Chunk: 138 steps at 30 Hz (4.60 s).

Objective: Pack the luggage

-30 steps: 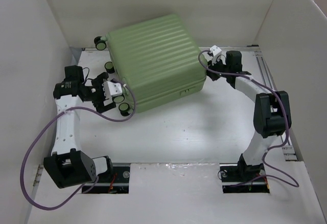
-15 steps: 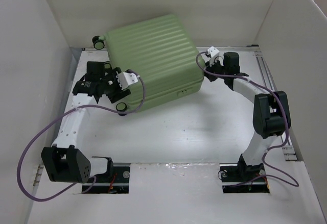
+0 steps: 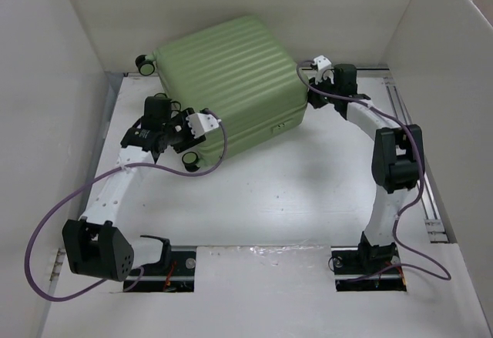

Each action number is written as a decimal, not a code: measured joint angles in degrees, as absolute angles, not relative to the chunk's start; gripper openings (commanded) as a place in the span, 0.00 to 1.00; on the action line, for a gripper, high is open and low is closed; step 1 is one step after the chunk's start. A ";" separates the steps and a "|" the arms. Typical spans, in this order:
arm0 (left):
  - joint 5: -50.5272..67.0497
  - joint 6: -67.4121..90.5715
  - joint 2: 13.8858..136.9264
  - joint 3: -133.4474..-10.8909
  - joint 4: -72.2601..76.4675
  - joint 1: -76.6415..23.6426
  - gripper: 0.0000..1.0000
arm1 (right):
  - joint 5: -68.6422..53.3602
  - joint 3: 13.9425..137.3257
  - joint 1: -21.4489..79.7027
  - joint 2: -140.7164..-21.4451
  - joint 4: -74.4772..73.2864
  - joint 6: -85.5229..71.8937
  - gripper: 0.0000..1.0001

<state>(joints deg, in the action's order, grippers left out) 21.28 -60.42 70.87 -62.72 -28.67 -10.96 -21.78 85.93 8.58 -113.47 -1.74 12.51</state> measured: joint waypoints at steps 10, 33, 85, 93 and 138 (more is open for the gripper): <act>22.06 -59.94 70.59 -62.61 -29.80 -10.98 0.00 | -36.12 90.50 6.81 -119.02 1.41 12.84 0.00; 20.49 -58.19 64.27 -77.65 -53.87 -2.57 1.00 | 6.68 33.67 55.29 -75.02 21.80 0.56 0.00; 0.75 -48.62 57.08 -49.12 0.54 -40.93 0.84 | -8.67 56.82 23.22 -88.82 5.30 0.16 0.00; 2.20 -48.36 57.14 -48.86 1.37 -42.22 0.84 | -16.88 74.72 16.49 -103.90 2.39 2.66 0.00; -41.69 2.28 114.10 -92.90 -24.80 -66.81 0.74 | -26.20 72.77 13.54 -107.48 14.63 1.87 0.00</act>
